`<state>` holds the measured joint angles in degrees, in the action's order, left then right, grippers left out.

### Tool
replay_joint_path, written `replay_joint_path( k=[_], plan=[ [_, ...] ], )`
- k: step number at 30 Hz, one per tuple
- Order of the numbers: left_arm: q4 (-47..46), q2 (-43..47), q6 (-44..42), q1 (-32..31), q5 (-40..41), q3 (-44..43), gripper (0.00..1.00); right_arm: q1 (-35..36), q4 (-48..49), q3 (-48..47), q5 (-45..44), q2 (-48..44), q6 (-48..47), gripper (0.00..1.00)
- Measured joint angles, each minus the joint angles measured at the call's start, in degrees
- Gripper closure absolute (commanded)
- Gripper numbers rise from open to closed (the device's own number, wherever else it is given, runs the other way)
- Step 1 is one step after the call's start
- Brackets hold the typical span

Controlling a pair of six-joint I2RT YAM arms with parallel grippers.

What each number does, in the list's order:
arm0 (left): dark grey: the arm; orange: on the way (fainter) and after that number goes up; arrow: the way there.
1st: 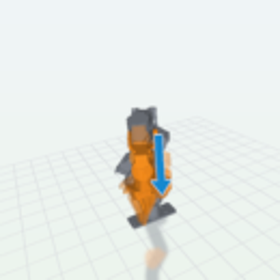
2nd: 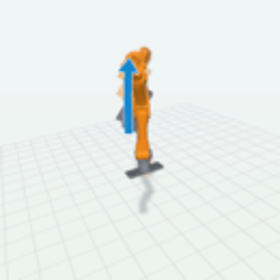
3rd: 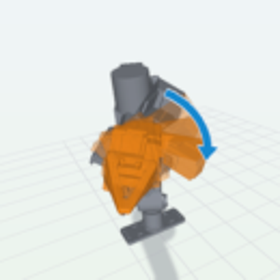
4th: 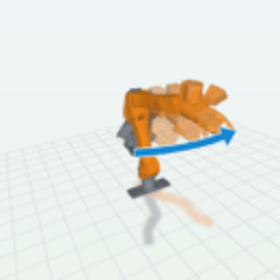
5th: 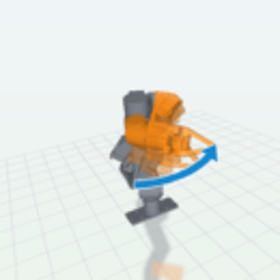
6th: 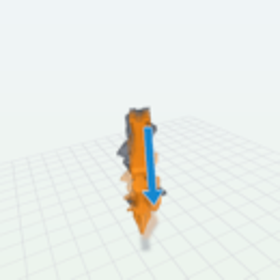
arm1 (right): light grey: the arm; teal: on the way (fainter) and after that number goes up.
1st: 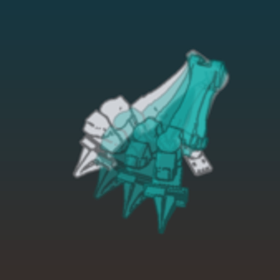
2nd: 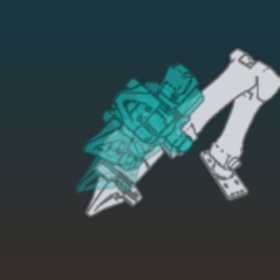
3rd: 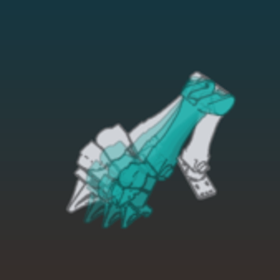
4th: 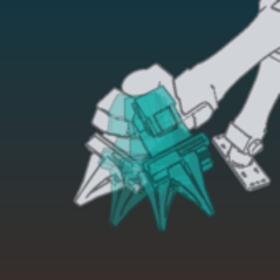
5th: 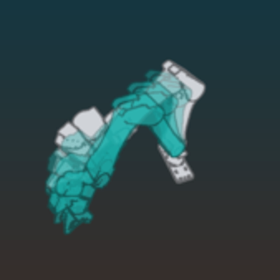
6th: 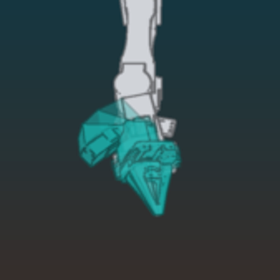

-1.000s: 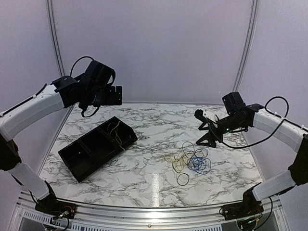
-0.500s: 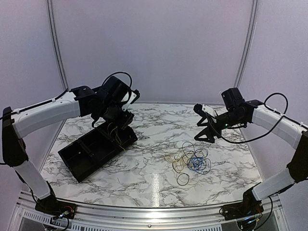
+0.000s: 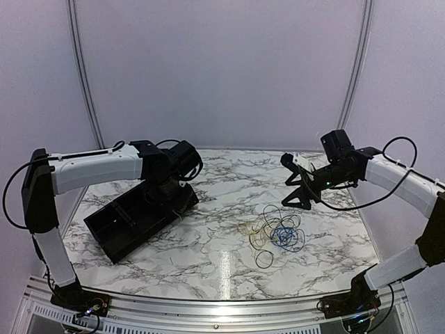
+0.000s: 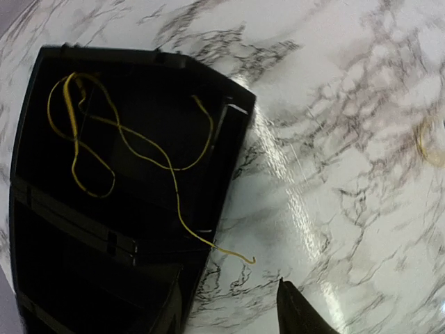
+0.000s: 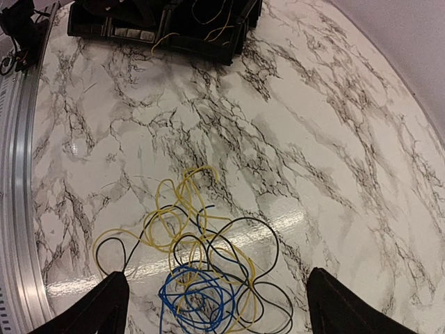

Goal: Untangle the cables

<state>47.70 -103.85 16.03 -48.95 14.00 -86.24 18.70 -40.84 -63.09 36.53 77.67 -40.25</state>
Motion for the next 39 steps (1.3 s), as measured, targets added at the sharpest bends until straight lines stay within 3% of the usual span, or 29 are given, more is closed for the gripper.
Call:
replay_joint_path(
  k=[7, 16, 25, 30, 39],
  plan=[
    [1.1, 0.0, 32.3, -2.4, 4.8, -0.2, 0.50, 0.0, 0.1, 0.0, 0.1, 0.0, 0.0, 0.12],
    [1.2, -4.4, 51.1, -3.2, 5.9, 0.1, 0.56, 0.0, 0.1, 0.0, 0.5, 0.3, 0.2, 0.12],
    [1.5, -9.6, 58.5, -3.1, 7.5, -0.7, 0.67, 0.0, 0.1, 0.0, 0.5, 0.3, 0.2, 0.12],
    [1.6, -13.2, 59.4, -2.8, 7.6, -1.5, 0.98, 0.0, 0.1, 0.0, 0.5, 0.3, 0.2, 0.12],
    [1.8, -13.2, 56.4, -1.4, 10.1, -7.7, 1.00, 0.0, 0.2, 0.0, 0.5, 0.4, 0.2, 0.12]
  ],
)
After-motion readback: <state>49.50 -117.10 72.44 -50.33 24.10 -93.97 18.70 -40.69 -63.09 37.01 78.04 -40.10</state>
